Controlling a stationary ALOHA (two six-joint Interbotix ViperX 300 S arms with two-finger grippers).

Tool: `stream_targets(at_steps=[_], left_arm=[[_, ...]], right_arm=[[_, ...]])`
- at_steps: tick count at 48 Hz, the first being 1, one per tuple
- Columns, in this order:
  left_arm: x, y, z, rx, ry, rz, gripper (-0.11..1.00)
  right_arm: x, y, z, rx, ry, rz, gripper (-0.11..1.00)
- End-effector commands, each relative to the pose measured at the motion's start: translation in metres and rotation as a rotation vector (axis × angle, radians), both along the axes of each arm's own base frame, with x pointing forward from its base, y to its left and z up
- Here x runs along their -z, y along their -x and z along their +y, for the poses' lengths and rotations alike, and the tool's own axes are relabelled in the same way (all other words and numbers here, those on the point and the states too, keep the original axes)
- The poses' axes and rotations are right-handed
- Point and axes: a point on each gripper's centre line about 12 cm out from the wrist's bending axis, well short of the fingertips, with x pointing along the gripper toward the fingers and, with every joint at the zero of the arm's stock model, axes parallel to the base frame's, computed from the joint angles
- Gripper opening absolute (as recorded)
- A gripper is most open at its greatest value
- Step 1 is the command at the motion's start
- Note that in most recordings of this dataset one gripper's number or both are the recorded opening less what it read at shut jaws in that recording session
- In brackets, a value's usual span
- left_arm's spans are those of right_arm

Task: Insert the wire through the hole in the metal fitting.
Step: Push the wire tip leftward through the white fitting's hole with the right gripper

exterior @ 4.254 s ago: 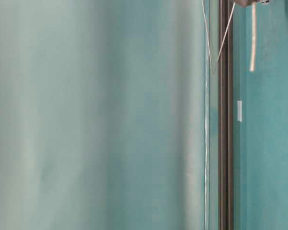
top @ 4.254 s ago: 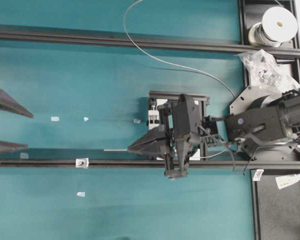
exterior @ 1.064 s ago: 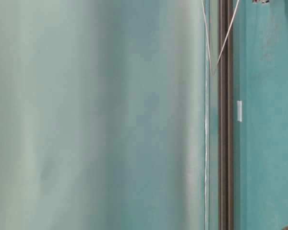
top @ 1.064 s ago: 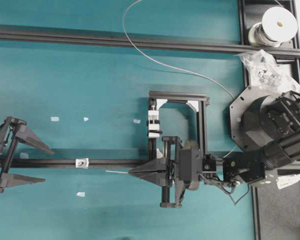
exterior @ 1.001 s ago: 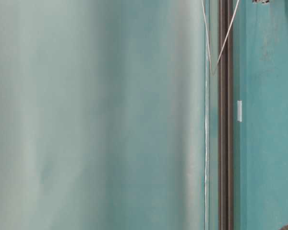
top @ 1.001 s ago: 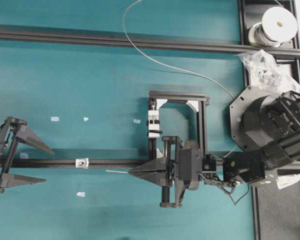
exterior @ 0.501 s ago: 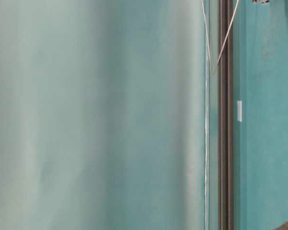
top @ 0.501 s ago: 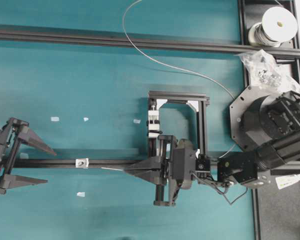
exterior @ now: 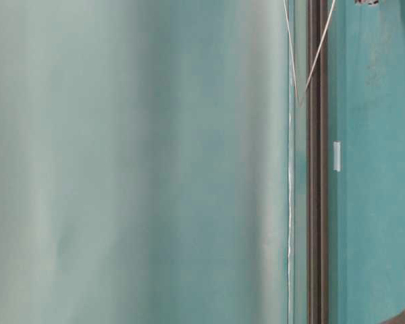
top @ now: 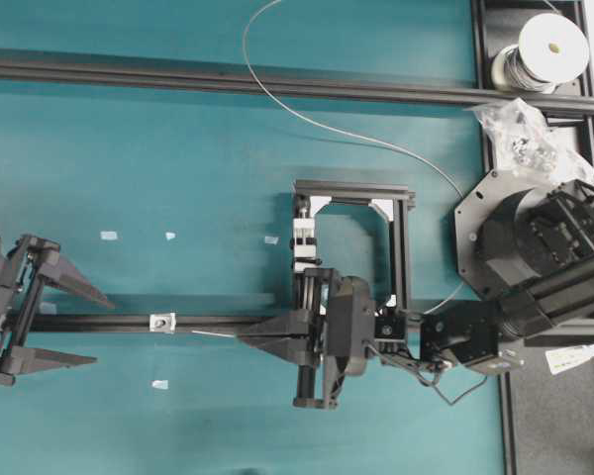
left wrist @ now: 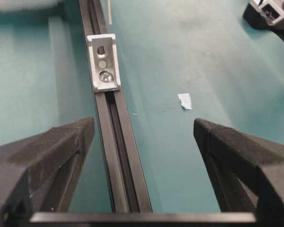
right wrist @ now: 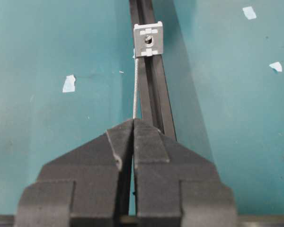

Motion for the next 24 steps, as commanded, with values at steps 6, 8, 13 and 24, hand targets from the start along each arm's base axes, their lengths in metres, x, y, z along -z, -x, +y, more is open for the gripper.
stream_targets(at_steps=[6,8,13,24], left_arm=[[-0.0081,-0.003,-0.0024,0.006,0.009,-0.029,0.67],[-0.0084,-0.0034,-0.0026,0.006,0.009,-0.031,0.67],[-0.0086,-0.003,-0.0024,0.006,0.009,-0.031,0.67],[-0.0102,-0.004,-0.0028,0.006,0.011,-0.037,0.67]], right_arm=[[-0.0089,-0.0089,0.0031,-0.006,0.002,-0.03,-0.01],[-0.0092,-0.0096,0.0022,-0.003,0.003,-0.031,-0.01],[-0.0091,-0.0104,0.0005,0.001,0.005,-0.03,-0.01],[-0.0072,-0.0131,-0.0056,0.016,0.008,-0.017,-0.01]])
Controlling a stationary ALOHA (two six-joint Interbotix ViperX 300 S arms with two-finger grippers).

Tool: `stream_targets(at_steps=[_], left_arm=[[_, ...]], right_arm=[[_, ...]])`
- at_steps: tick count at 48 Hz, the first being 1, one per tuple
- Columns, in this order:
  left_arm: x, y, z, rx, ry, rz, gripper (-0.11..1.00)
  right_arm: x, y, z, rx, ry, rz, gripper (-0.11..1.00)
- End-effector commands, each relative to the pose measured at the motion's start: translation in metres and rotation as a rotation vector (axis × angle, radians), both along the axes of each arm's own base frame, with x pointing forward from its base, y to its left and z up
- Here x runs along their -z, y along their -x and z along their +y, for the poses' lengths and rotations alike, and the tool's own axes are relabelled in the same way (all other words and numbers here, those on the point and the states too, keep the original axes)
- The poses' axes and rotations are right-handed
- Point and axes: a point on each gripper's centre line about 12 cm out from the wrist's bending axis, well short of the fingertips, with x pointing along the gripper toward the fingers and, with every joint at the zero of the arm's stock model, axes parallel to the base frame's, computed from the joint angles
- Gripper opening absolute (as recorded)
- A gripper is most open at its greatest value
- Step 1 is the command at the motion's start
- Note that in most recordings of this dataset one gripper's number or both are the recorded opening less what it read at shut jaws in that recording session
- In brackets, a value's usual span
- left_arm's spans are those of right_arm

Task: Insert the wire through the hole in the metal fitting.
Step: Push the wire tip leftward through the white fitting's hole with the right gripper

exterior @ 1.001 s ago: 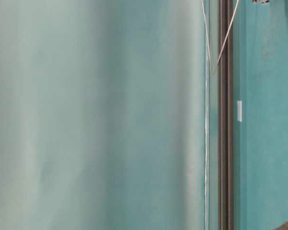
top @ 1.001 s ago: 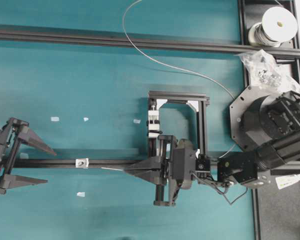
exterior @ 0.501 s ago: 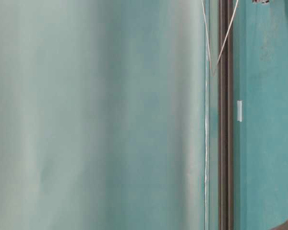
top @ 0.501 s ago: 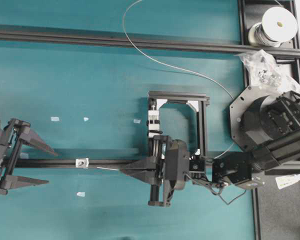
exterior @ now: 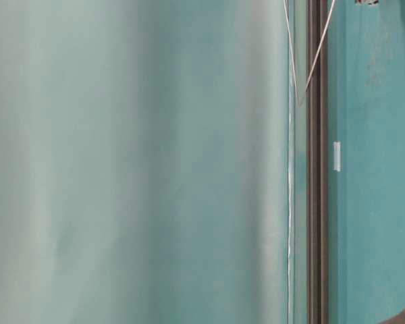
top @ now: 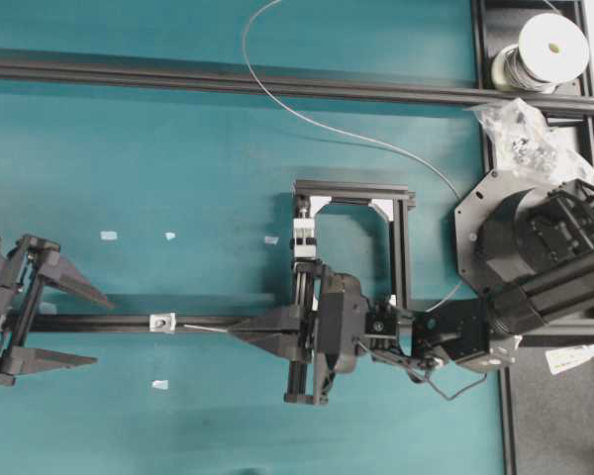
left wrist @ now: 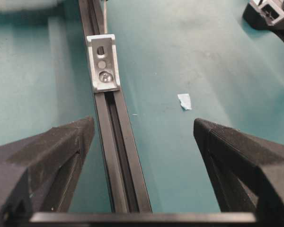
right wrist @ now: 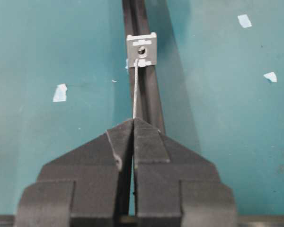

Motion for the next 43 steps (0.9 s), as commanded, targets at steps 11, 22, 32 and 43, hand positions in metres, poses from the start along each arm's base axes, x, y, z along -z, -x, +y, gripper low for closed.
stream_targets(at_steps=[11,22,32,43], left_arm=[[-0.0108,-0.0036,-0.0025,0.004,0.012,-0.036,0.67],[-0.0109,-0.0043,-0.0029,0.006,0.011,-0.035,0.67],[-0.0107,-0.0048,-0.0029,0.005,0.012,-0.035,0.67],[-0.0106,-0.0047,-0.0029,0.005,0.011,-0.033,0.67]], right_arm=[[-0.0065,-0.0059,-0.0014,0.01,-0.011,-0.02,-0.01],[-0.0053,-0.0071,-0.0015,0.007,-0.006,-0.019,-0.01],[-0.0051,-0.0124,-0.0014,-0.002,0.003,-0.026,-0.01],[-0.0052,-0.0145,-0.0019,-0.005,0.006,-0.028,-0.01]])
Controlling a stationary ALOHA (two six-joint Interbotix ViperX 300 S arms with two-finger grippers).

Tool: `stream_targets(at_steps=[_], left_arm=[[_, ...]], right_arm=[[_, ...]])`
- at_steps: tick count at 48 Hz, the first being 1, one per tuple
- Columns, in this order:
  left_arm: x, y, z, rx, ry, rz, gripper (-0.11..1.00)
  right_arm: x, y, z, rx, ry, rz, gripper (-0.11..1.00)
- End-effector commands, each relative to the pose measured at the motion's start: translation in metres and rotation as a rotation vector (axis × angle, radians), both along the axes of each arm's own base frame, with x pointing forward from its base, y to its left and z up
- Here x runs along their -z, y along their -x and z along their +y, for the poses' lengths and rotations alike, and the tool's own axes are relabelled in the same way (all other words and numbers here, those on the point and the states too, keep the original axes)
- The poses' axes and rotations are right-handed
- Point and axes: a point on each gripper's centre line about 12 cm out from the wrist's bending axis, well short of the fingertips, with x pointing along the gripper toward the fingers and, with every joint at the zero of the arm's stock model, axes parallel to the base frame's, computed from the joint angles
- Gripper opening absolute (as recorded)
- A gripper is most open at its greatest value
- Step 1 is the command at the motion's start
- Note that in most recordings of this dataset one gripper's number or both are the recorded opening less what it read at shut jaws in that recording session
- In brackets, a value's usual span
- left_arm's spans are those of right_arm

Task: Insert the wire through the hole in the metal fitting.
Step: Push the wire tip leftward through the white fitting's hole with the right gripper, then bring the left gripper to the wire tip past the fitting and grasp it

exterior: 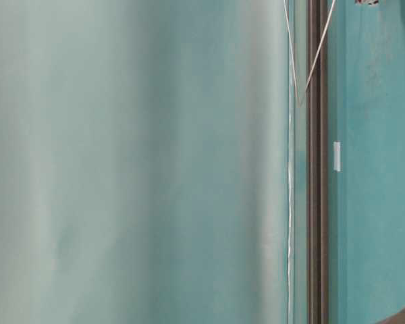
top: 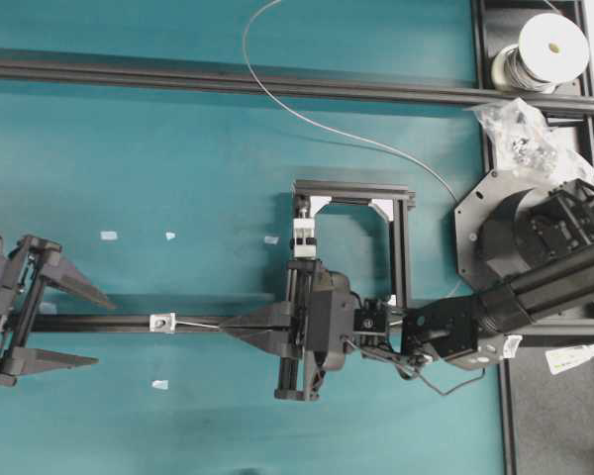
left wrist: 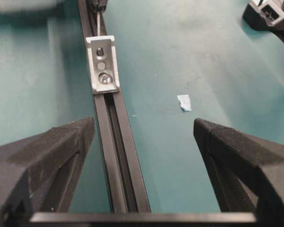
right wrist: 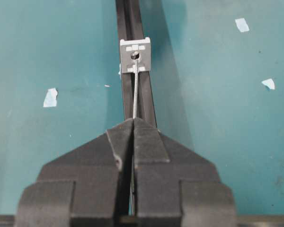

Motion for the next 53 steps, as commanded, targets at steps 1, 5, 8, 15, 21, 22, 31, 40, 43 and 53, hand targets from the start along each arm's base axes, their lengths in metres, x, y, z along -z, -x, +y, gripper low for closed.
stream_targets(at_steps=[1,5,8,15,21,22,31,40,43,53], left_arm=[[-0.011,-0.003,-0.002,0.004,0.012,-0.036,0.67],[-0.011,-0.004,-0.002,0.004,0.012,-0.038,0.67],[-0.011,-0.004,-0.002,0.004,0.012,-0.038,0.67],[-0.011,-0.004,-0.002,0.004,0.012,-0.038,0.67],[-0.011,-0.004,-0.003,0.006,0.011,-0.038,0.67],[-0.011,-0.004,-0.002,0.004,0.012,-0.038,0.67],[-0.011,-0.004,-0.003,0.006,0.011,-0.038,0.67],[-0.012,-0.004,-0.003,0.005,0.011,-0.042,0.67],[-0.012,-0.004,-0.003,0.007,0.01,-0.042,0.67],[-0.011,-0.007,-0.004,0.005,0.011,-0.03,0.67]], right_arm=[[-0.008,-0.005,0.001,0.001,-0.01,-0.027,-0.01],[-0.008,-0.005,0.002,0.0,-0.011,-0.025,-0.01],[-0.008,-0.006,0.001,0.003,-0.012,-0.026,-0.01],[-0.008,-0.007,0.0,0.008,-0.012,-0.026,-0.01],[-0.007,-0.01,0.0,0.005,-0.008,-0.026,-0.01],[-0.007,-0.01,0.0,0.004,-0.007,-0.027,-0.01],[-0.008,-0.015,-0.002,-0.008,0.003,-0.037,-0.01],[-0.007,-0.02,-0.005,-0.003,0.006,-0.034,-0.01],[-0.006,-0.022,-0.006,0.001,0.005,-0.034,-0.01],[-0.006,-0.029,-0.007,-0.011,0.019,-0.045,-0.01]])
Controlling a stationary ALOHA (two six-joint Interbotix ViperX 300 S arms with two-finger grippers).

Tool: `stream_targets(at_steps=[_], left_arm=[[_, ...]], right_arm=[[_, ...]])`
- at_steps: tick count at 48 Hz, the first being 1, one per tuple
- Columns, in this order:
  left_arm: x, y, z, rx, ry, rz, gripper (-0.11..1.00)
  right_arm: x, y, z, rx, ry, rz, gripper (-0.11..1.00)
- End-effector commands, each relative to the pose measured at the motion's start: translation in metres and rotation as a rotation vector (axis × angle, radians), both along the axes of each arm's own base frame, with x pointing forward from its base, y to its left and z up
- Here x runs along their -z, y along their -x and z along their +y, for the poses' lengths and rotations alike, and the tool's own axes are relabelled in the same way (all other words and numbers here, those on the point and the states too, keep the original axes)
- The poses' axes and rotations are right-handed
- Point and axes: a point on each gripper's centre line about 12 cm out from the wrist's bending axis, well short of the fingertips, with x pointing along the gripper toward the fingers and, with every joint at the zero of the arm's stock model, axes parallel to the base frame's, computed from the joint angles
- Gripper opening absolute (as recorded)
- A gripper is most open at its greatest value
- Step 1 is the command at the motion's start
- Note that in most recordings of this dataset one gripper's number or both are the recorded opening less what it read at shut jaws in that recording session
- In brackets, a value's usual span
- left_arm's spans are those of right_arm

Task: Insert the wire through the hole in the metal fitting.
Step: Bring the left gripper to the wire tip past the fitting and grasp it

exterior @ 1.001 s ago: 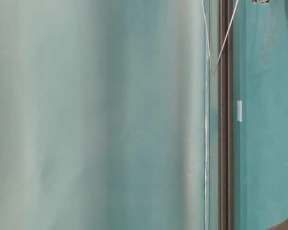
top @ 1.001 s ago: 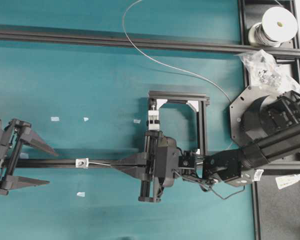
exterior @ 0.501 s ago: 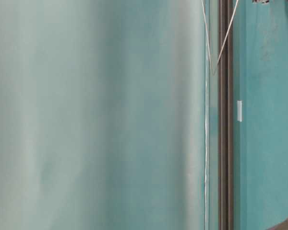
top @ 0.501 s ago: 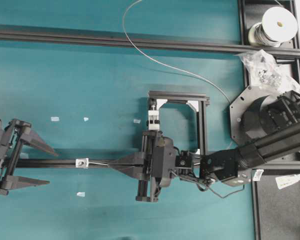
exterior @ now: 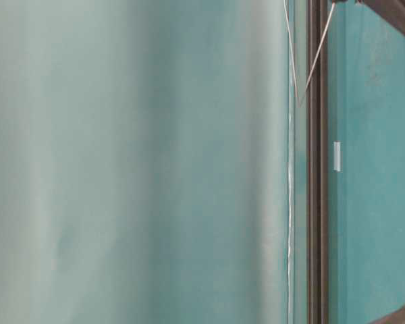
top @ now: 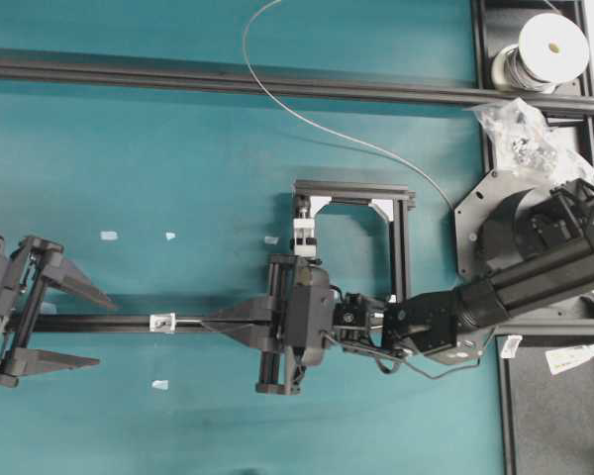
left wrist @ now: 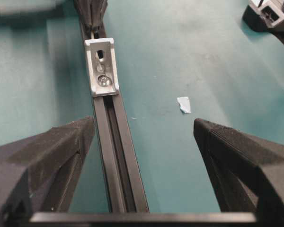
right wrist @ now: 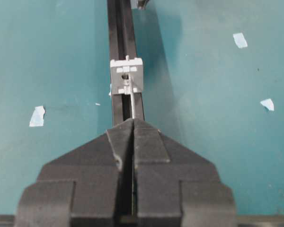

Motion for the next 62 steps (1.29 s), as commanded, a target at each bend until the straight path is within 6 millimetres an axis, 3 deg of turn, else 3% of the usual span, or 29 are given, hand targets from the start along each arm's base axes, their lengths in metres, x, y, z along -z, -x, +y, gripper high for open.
stream_targets(at_steps=[1,29,62], left_arm=[[-0.01,-0.005,-0.003,0.004,0.012,-0.029,0.67],[-0.011,-0.018,-0.006,0.0,0.008,0.013,0.67],[-0.019,-0.044,0.014,-0.089,0.071,0.05,0.67]], right_arm=[[-0.01,-0.009,0.001,-0.006,-0.005,-0.039,-0.01],[-0.008,-0.023,-0.004,-0.015,0.005,-0.036,-0.01],[-0.008,-0.023,-0.004,-0.02,0.01,-0.034,-0.01]])
